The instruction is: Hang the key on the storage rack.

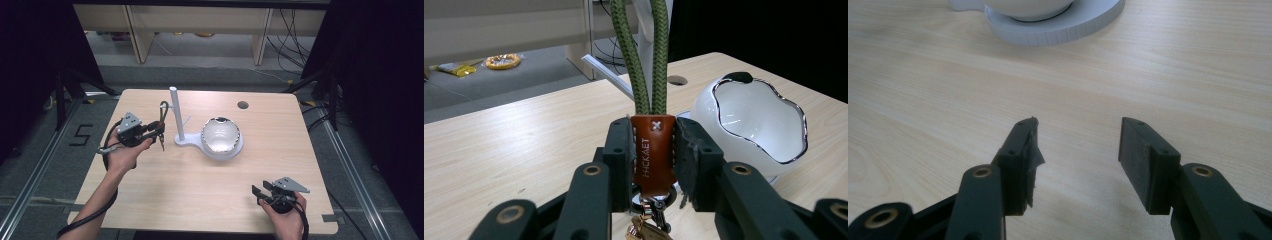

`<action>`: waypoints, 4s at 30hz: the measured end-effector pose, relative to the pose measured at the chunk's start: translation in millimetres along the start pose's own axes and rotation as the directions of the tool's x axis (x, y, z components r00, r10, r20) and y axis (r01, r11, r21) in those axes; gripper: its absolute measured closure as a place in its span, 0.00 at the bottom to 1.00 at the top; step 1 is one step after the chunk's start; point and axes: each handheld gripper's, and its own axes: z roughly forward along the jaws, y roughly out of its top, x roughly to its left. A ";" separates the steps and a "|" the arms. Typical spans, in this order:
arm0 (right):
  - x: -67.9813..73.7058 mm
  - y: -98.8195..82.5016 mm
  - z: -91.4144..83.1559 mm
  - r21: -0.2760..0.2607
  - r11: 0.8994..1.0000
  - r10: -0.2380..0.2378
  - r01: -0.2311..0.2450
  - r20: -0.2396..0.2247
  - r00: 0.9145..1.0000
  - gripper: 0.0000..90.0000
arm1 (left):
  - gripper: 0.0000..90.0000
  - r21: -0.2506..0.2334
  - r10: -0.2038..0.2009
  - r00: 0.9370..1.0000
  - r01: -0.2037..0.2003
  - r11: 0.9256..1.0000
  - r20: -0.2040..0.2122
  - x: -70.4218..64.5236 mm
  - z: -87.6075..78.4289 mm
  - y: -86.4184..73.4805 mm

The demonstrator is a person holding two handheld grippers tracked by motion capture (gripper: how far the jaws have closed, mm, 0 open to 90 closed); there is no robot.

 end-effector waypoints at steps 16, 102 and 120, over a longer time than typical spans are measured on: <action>-0.5 0.1 -1.6 0.006 1.000 -0.002 0.002 0.016 1.000 0.56 | 0.75 0.018 -0.015 1.000 0.015 1.000 0.003 -1.9 15.8 -3.4; 0.1 -0.8 -4.6 0.013 0.999 0.032 -0.033 0.028 0.999 0.54 | 0.49 0.009 -0.046 0.997 0.047 0.999 -0.055 -8.2 -62.6 -77.4; -0.1 -1.4 -3.3 0.002 1.000 0.031 -0.031 0.023 0.999 0.54 | 0.48 0.068 -0.049 0.994 0.056 0.996 -0.100 -0.9 -69.5 -124.2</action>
